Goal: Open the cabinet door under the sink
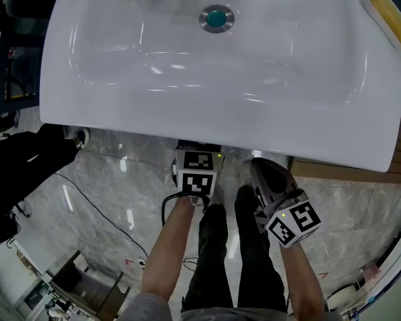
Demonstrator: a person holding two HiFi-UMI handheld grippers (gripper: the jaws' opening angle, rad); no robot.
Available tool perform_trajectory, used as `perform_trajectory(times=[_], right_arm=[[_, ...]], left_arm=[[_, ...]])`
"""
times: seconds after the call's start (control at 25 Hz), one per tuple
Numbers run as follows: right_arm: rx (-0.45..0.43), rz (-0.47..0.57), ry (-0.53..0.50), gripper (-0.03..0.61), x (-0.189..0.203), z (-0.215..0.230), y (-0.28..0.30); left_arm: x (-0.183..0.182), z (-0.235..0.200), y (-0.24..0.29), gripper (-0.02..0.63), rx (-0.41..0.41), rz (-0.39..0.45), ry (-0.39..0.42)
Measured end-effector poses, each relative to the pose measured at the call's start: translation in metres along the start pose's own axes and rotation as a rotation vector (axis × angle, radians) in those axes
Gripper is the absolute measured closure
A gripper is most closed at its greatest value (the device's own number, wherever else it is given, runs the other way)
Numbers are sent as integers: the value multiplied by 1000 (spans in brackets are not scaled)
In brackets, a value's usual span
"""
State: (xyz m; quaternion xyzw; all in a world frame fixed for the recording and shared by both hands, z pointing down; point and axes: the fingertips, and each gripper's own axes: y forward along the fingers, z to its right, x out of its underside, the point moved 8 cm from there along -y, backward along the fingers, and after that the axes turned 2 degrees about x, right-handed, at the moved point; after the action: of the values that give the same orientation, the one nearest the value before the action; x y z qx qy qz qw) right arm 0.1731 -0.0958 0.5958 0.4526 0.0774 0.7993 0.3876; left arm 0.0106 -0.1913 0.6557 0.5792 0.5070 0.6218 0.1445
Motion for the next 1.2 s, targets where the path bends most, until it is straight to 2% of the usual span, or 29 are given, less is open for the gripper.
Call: perform_trajectory(times=[0.28,0.48,1.2], right_arm=[[-7,-6,-20,569,0,-7,-4],[-6,-6,-24,569,3,-10,-7],[13,-26,-53,569,16,-14,-18]], left_arm=[[4,0,-4,512,-6,26,-53],[23,-1,-11,512,-7,41,-48],[54,0,-32,512,-13,219,-120]])
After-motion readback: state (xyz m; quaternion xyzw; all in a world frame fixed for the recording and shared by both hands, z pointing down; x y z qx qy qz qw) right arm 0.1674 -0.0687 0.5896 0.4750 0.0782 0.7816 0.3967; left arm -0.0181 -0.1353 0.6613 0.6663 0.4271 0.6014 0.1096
